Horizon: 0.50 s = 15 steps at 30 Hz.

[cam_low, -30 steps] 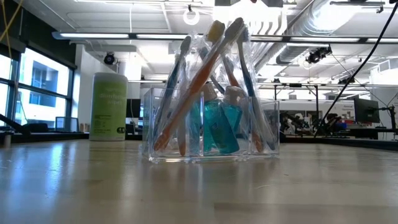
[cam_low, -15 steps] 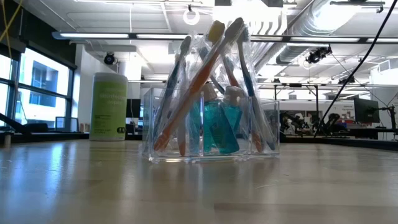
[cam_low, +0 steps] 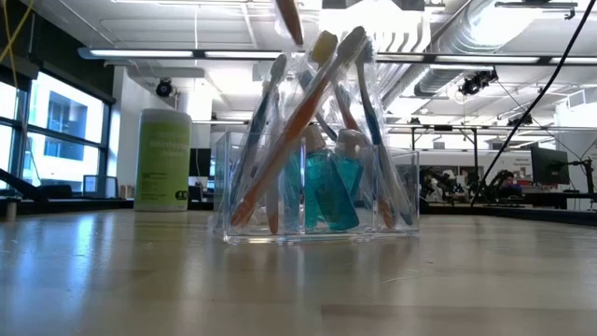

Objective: Pick & Place toothbrushing station
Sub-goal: Put the orange toothbrush into the transparent organizer

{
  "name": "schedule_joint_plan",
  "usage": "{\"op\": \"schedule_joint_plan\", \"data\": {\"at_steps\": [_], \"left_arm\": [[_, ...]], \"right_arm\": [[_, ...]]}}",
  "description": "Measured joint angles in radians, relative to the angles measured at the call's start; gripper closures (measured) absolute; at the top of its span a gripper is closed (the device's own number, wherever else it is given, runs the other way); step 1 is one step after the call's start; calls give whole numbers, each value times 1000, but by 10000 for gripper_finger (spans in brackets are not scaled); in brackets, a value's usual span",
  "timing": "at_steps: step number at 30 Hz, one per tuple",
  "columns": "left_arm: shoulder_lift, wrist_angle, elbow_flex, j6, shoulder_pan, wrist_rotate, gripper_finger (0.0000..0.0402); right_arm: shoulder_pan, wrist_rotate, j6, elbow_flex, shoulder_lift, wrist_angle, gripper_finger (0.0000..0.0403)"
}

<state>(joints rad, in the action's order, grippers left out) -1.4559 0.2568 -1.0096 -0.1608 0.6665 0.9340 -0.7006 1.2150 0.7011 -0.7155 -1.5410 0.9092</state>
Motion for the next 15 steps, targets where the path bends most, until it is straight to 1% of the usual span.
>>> {"op": "schedule_joint_plan", "data": {"at_steps": [5,9,12,15], "left_arm": [[0,-144,0,-142,-47,-12,390],[0,-276,0,-297,-106,-119,390],[-1,-305,6,-365,-142,-189,389],[-16,-313,21,-393,-163,-210,389]], "right_arm": [[0,3,-26,0,0,-15,132],[0,17,-27,0,0,-31,132],[0,17,-46,0,0,-38,133],[0,17,-66,0,0,-46,133]]}}
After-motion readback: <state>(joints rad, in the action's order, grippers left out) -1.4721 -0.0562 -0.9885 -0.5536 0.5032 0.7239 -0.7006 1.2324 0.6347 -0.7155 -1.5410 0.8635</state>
